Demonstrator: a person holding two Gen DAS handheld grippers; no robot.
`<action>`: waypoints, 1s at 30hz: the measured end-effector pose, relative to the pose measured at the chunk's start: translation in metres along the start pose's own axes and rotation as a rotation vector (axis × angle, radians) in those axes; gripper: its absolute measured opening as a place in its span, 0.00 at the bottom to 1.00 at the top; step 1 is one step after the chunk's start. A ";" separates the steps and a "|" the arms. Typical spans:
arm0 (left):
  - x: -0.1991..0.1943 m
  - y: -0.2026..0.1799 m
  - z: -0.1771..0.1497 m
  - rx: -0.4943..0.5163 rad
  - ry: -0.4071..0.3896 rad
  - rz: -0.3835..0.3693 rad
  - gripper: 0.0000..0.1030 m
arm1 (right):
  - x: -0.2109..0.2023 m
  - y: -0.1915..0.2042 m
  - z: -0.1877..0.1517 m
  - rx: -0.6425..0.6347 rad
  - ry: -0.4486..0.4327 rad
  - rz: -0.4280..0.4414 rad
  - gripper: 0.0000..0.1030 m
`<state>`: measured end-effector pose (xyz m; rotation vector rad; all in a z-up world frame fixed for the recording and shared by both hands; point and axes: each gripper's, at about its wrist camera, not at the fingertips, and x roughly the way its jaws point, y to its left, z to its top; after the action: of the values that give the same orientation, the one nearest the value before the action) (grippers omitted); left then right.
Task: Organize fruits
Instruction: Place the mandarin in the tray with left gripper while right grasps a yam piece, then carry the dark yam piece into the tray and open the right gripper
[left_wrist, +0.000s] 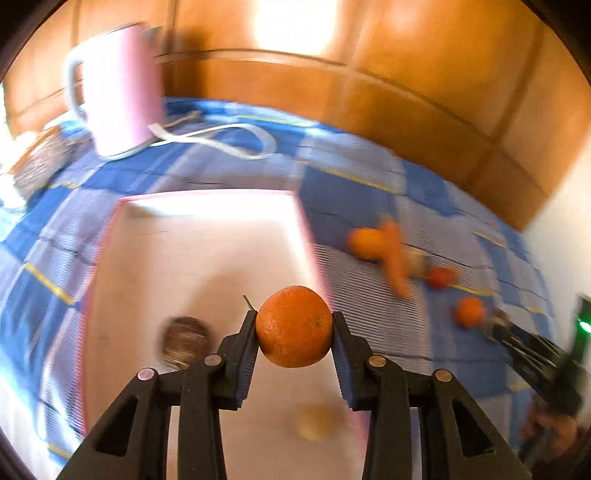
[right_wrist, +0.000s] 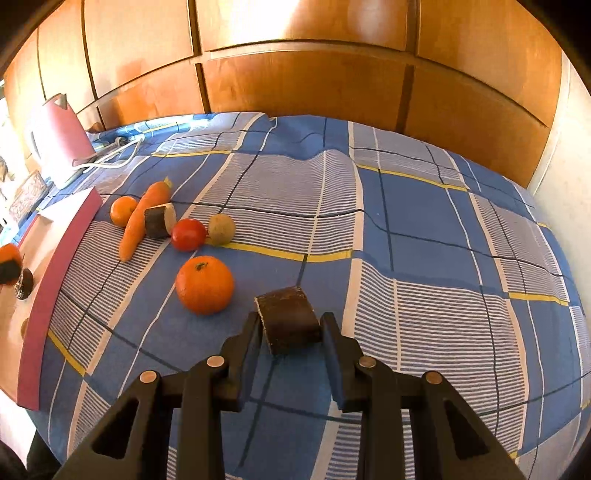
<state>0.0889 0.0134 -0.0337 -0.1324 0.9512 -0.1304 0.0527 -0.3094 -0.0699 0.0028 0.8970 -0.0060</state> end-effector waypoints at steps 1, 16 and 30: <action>0.004 0.008 0.003 -0.021 0.002 0.015 0.37 | -0.001 0.001 0.000 -0.004 0.000 -0.001 0.31; -0.008 0.030 -0.009 -0.108 -0.026 0.057 0.51 | -0.007 0.003 -0.009 0.025 0.010 -0.006 0.31; -0.035 0.034 -0.027 -0.106 -0.064 0.069 0.55 | -0.045 0.035 -0.004 -0.014 -0.035 0.136 0.31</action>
<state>0.0481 0.0510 -0.0270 -0.2000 0.8980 -0.0119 0.0212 -0.2738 -0.0372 0.0503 0.8606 0.1267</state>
